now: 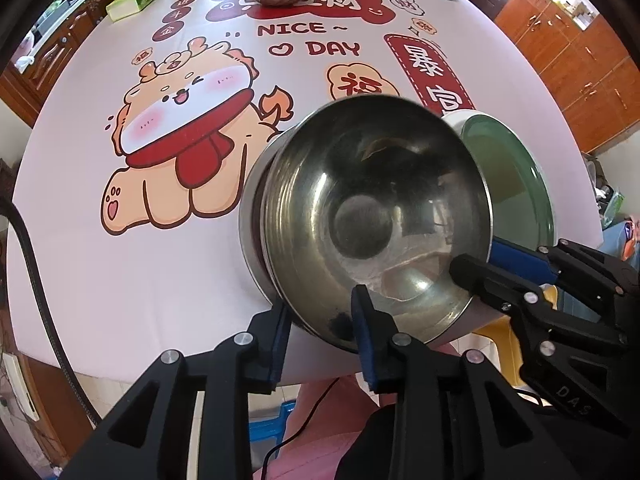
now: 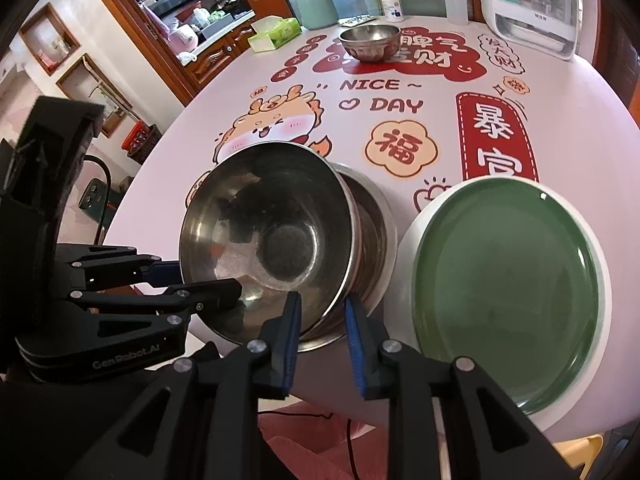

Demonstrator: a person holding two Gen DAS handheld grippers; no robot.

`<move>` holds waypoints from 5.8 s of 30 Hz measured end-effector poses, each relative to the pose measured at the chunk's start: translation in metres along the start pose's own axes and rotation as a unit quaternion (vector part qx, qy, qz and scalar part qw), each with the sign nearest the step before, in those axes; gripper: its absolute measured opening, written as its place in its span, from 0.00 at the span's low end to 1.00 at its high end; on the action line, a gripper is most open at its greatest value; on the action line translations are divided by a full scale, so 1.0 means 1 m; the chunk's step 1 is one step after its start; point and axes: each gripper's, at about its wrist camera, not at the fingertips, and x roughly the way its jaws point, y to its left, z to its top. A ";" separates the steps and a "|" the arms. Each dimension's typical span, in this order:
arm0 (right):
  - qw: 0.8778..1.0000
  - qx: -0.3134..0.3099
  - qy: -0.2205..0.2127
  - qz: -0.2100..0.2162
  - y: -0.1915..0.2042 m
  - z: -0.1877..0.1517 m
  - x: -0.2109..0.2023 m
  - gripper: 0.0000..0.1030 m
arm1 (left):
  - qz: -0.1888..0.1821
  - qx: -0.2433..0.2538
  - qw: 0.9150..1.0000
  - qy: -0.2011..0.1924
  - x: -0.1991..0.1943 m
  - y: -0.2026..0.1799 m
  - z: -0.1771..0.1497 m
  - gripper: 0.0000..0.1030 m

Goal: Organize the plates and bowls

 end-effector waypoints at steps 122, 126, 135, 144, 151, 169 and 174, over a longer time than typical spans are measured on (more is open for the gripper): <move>0.988 0.132 -0.085 -0.014 -0.125 0.323 0.156 0.21 | -0.008 -0.069 0.990 -0.120 0.095 0.115 0.360 0.46; 0.988 0.131 -0.085 -0.013 -0.123 0.320 0.155 0.16 | -0.012 -0.074 0.991 -0.115 0.098 0.111 0.355 0.42; 0.988 0.135 -0.081 -0.009 -0.121 0.309 0.156 0.08 | -0.016 -0.055 0.993 -0.106 0.101 0.102 0.347 0.15; 0.988 0.138 -0.073 -0.005 -0.115 0.298 0.148 0.07 | -0.010 -0.044 0.993 -0.109 0.093 0.099 0.329 0.14; 0.988 0.141 -0.059 0.005 -0.103 0.274 0.137 0.07 | -0.011 -0.049 0.994 -0.097 0.083 0.099 0.299 0.14; 0.990 0.126 -0.058 0.029 -0.058 0.204 0.073 0.08 | -0.008 -0.043 0.993 -0.105 0.018 0.088 0.204 0.15; 0.991 0.110 -0.064 0.027 -0.045 0.183 0.052 0.08 | -0.012 -0.044 0.992 -0.116 0.000 0.084 0.177 0.15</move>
